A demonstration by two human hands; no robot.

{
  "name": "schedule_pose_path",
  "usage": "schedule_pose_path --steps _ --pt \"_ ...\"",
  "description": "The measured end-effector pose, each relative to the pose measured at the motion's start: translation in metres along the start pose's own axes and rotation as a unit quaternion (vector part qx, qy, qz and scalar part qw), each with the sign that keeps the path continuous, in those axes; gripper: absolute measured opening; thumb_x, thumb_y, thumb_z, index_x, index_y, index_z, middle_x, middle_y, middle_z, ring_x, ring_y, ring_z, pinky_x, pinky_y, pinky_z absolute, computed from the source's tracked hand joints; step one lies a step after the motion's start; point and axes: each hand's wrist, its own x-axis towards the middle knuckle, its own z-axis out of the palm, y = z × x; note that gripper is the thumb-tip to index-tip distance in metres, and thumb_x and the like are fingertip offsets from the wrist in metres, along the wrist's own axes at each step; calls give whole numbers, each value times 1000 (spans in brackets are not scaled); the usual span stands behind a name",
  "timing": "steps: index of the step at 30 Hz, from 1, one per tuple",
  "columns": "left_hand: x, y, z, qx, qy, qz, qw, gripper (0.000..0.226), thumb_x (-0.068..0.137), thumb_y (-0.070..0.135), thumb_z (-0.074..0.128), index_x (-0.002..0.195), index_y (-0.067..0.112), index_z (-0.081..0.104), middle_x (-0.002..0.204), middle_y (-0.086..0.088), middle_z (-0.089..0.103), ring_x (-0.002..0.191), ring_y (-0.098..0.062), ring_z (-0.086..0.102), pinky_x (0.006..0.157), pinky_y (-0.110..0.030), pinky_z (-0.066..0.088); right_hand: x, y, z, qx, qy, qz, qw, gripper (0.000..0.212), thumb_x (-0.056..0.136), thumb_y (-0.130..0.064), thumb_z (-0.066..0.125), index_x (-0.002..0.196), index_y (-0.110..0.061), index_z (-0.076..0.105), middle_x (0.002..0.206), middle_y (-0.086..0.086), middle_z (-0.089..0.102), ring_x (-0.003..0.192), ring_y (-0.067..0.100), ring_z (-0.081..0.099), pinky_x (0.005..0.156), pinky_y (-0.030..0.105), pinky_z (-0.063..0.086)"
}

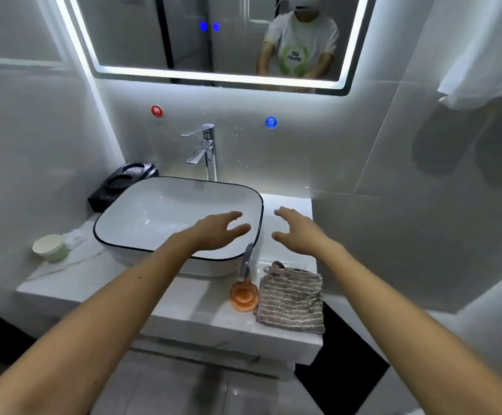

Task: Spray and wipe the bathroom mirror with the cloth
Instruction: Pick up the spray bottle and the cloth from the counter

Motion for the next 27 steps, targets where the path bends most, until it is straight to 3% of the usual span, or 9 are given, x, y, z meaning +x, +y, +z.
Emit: schedule_pose_path --steps 7,11,14,17,21,24,27 --pt "10 -31 62 -150 1 -9 989 71 84 50 54 143 23 25 152 4 31 138 -14 30 109 -29 24 11 64 68 43 -57 35 997 58 92 -22 51 144 -16 26 153 1 19 140 15 17 110 28 19" --pt "15 -42 88 -233 -8 -5 972 96 61 58 69 142 32 23 151 9 29 134 -8 33 110 -35 32 8 90 102 23 -87 63 994 62 90 -22 54 144 -14 25 153 3 21 140 17 18 112 29 15" --pt "21 -52 105 -267 -18 1 964 105 54 56 73 143 33 22 149 10 33 133 -4 35 109 -33 34 4 107 128 -2 -120 75 990 66 89 -25 55 145 -16 21 155 1 13 142 16 8 114 30 9" --pt "29 -58 118 -263 -8 -2 965 102 55 47 78 141 29 27 143 7 39 126 -7 40 106 -26 34 0 118 147 -54 -159 69 983 68 91 -33 53 146 -17 17 156 -1 7 143 19 0 115 33 6" --pt "41 -54 128 -250 50 33 967 78 66 24 80 129 31 35 125 7 45 111 -6 44 90 -1 29 -2 127 163 -92 -210 43 972 78 86 -48 54 147 -20 15 156 -2 5 142 19 -6 116 39 6" --pt "46 -56 137 -236 68 49 968 81 63 33 78 127 37 29 127 12 41 120 -7 39 94 -1 25 -4 131 174 -112 -251 38 961 92 79 -53 60 148 -21 8 156 -3 -4 142 20 -12 116 41 5" --pt "45 -54 145 -219 78 59 971 86 62 41 74 129 42 20 131 30 26 133 3 19 98 2 15 -7 134 180 -140 -244 24 959 96 79 -47 62 148 -21 1 156 -2 -9 141 22 -17 116 41 5"
